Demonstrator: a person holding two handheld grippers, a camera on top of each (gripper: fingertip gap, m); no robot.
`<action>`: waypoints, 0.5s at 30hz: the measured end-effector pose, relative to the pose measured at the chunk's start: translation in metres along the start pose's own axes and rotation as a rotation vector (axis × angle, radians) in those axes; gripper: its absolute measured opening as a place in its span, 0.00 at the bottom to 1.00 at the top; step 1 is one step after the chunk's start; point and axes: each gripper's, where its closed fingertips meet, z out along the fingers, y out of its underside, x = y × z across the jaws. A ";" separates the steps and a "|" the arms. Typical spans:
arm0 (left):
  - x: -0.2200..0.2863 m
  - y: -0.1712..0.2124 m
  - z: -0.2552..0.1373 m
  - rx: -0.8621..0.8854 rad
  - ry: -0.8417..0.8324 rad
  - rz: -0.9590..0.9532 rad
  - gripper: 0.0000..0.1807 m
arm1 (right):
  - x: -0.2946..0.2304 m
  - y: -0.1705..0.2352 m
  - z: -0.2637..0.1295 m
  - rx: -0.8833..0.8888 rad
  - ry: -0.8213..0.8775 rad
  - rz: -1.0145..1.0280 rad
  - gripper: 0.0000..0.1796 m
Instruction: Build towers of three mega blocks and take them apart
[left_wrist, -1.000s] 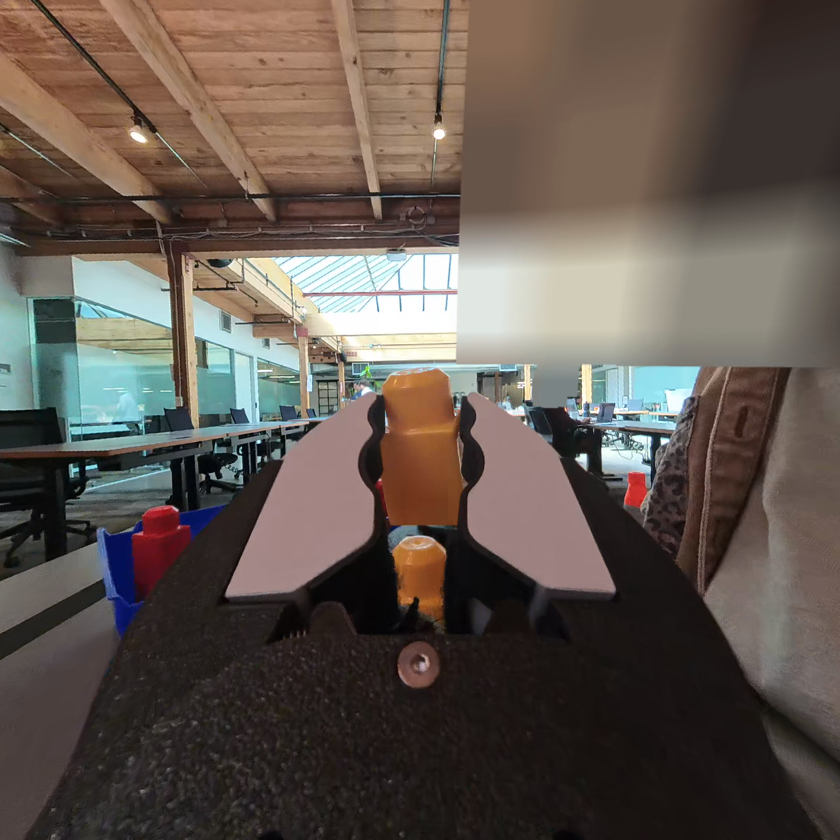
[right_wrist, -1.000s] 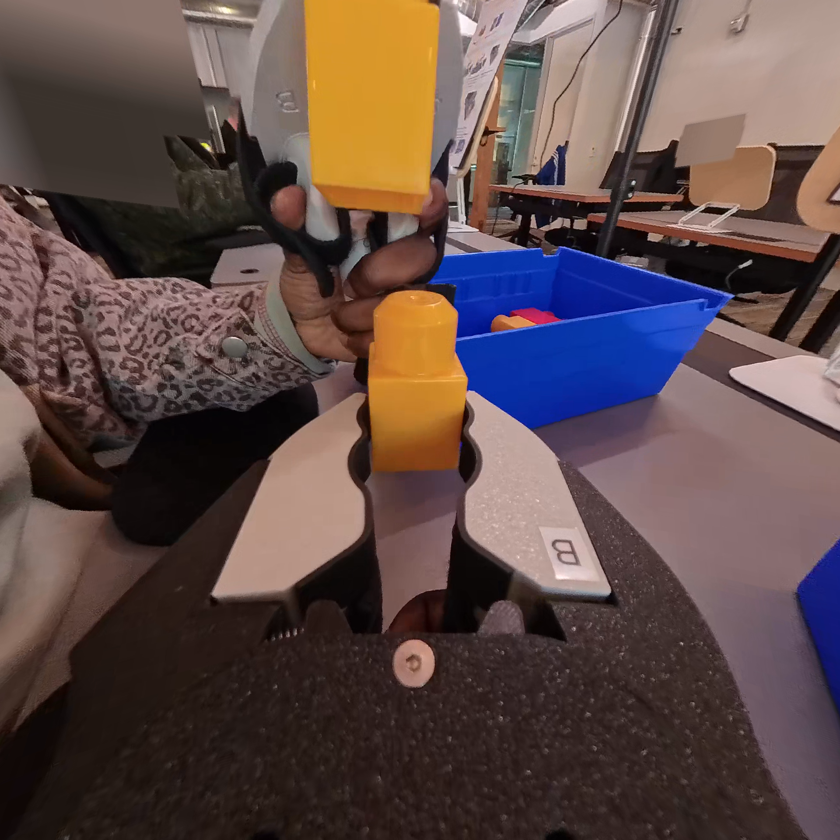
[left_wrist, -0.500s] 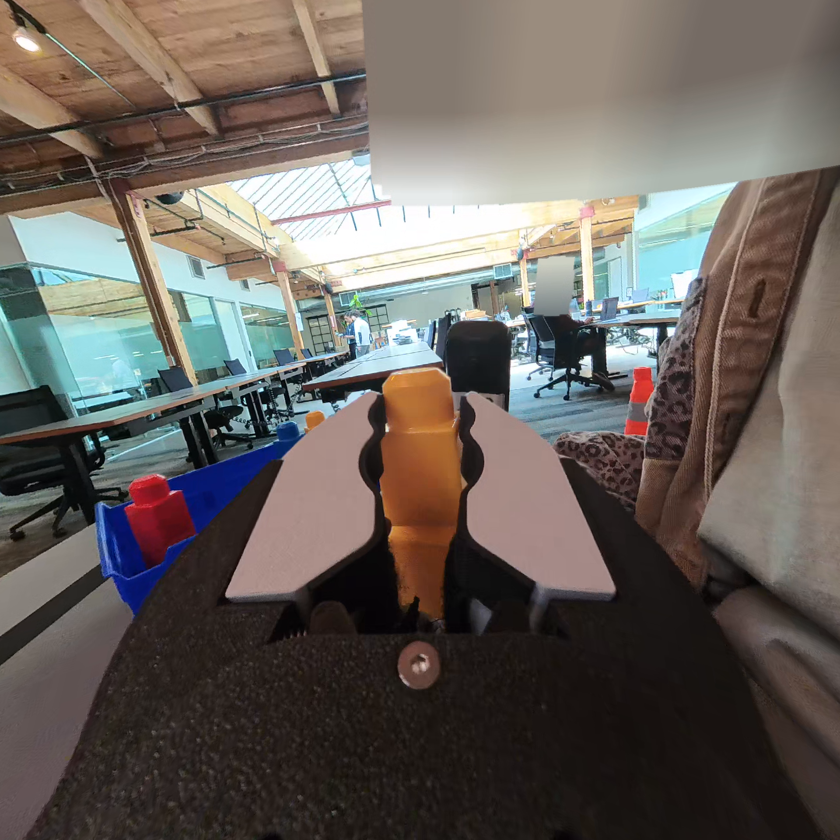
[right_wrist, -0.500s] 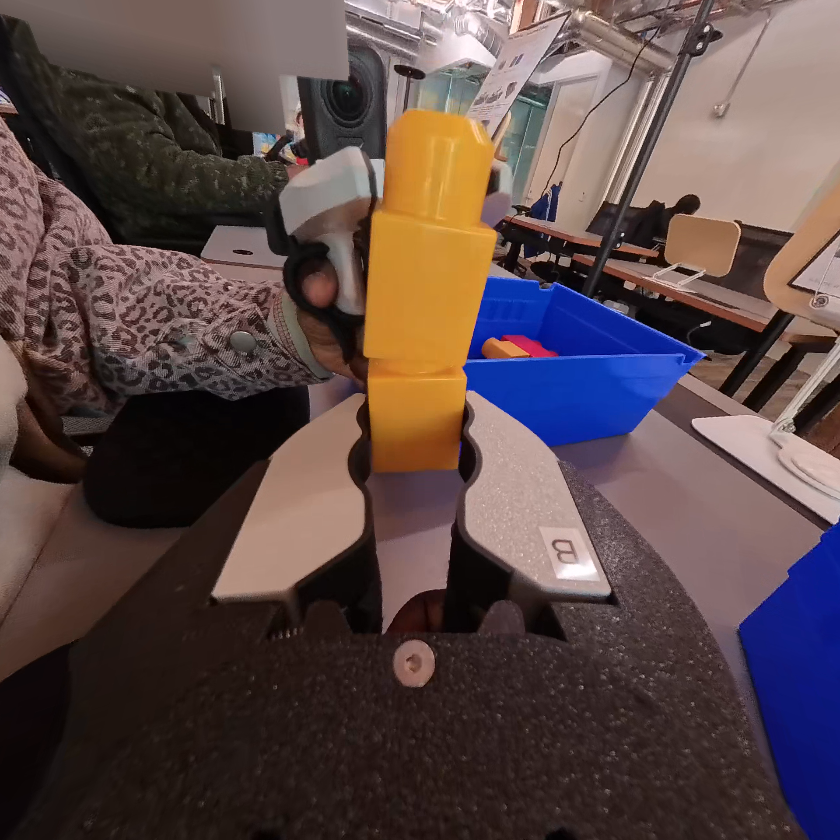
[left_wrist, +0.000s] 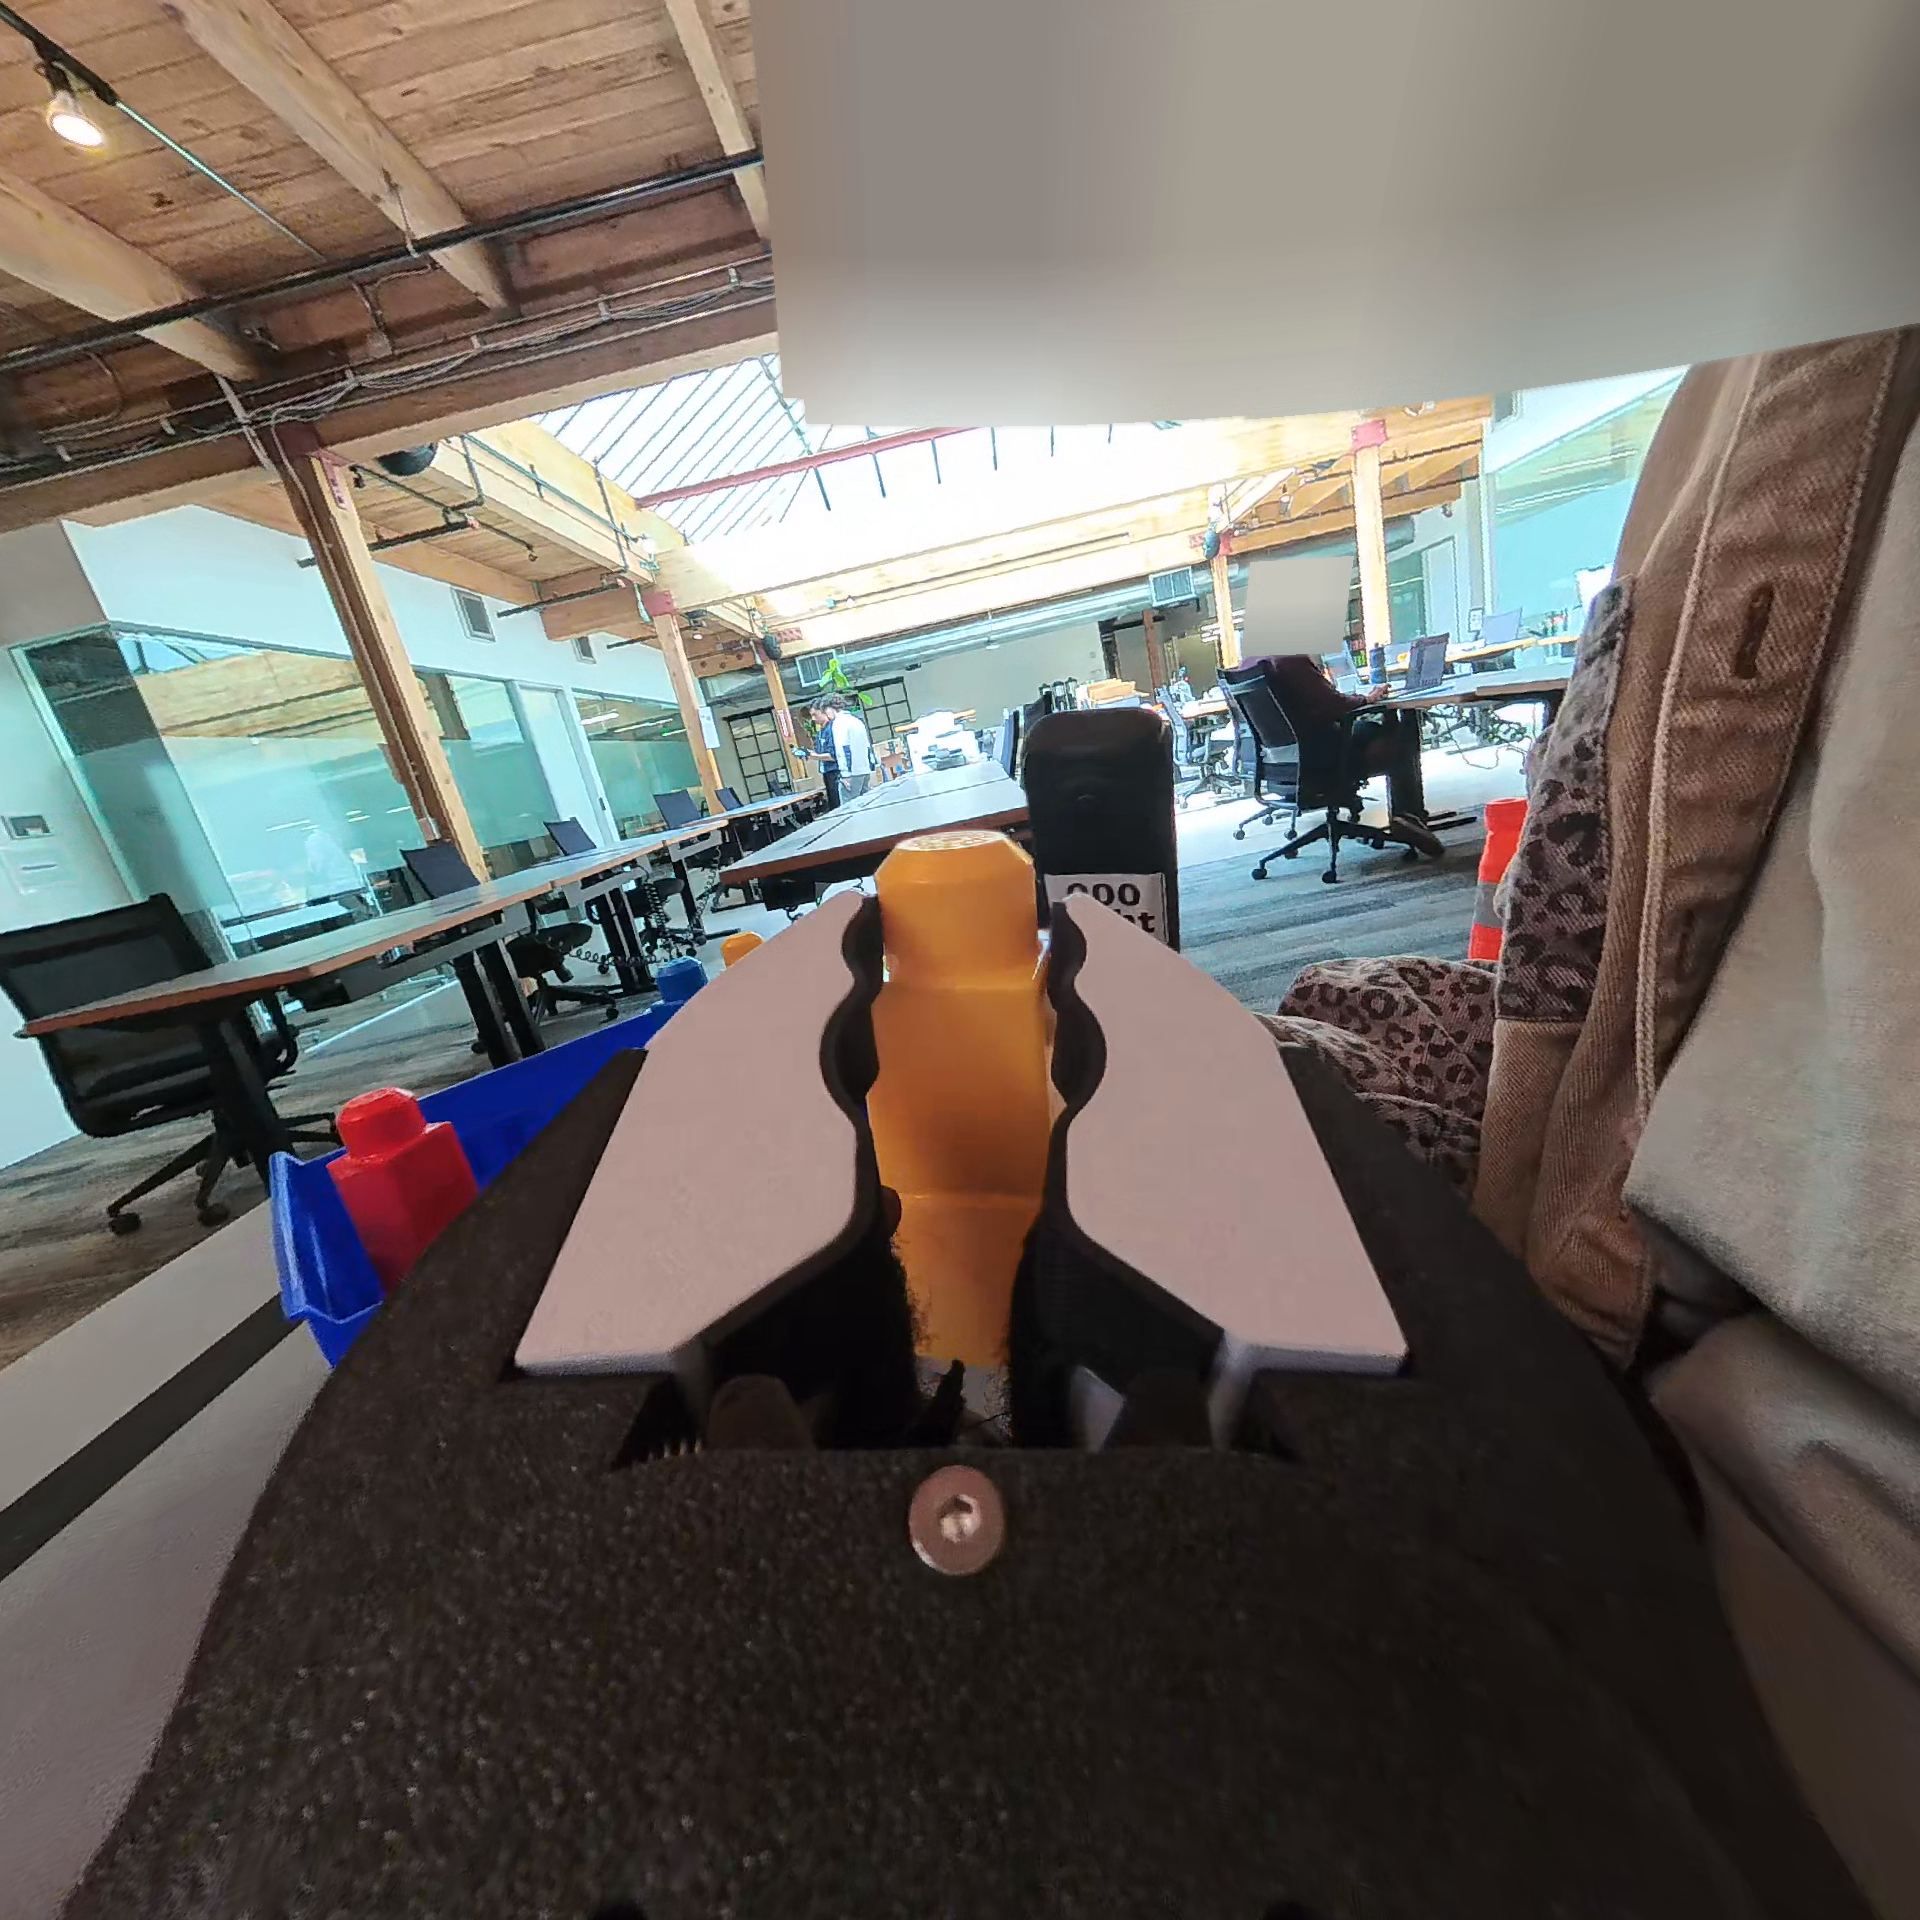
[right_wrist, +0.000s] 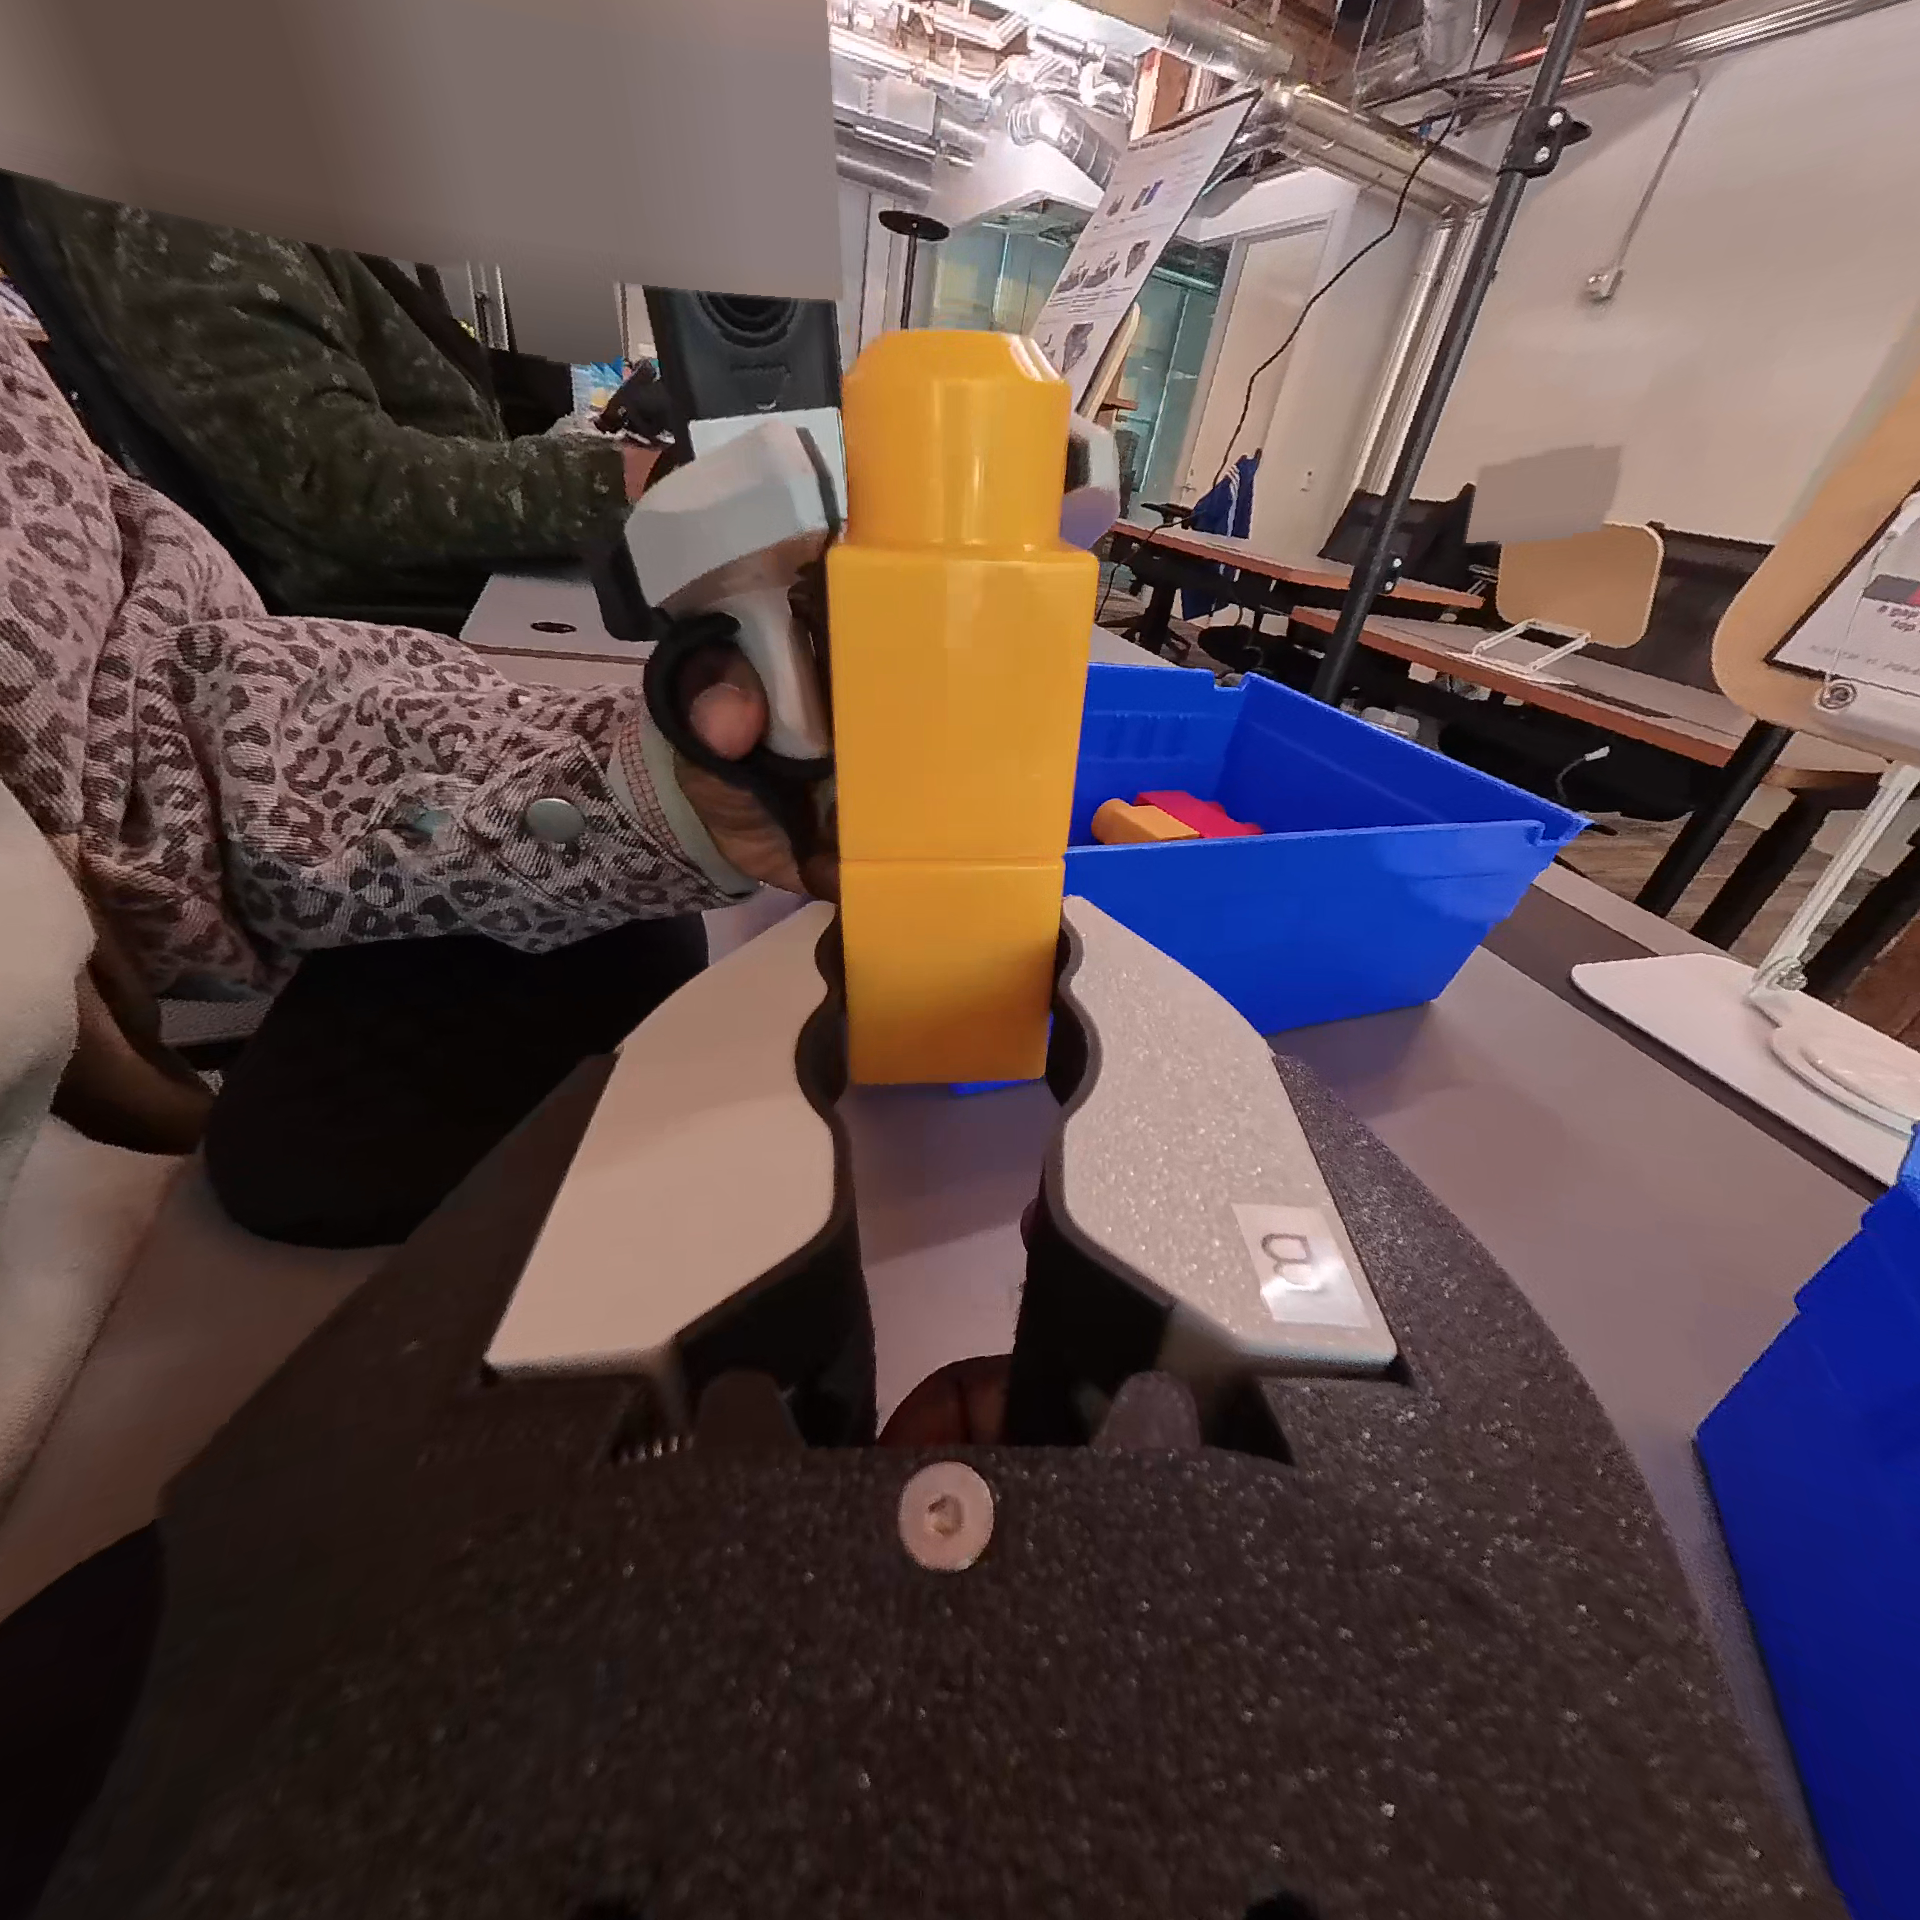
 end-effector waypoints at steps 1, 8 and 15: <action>-0.001 0.000 -0.001 0.003 -0.004 -0.005 0.17 | 0.001 -0.001 0.000 0.004 0.009 -0.002 0.19; -0.001 0.003 -0.002 -0.033 0.016 -0.051 0.17 | 0.003 0.000 -0.001 -0.007 0.034 -0.032 0.19; -0.002 0.004 -0.002 -0.048 0.014 -0.065 0.17 | 0.003 0.001 -0.001 -0.013 0.032 -0.025 0.19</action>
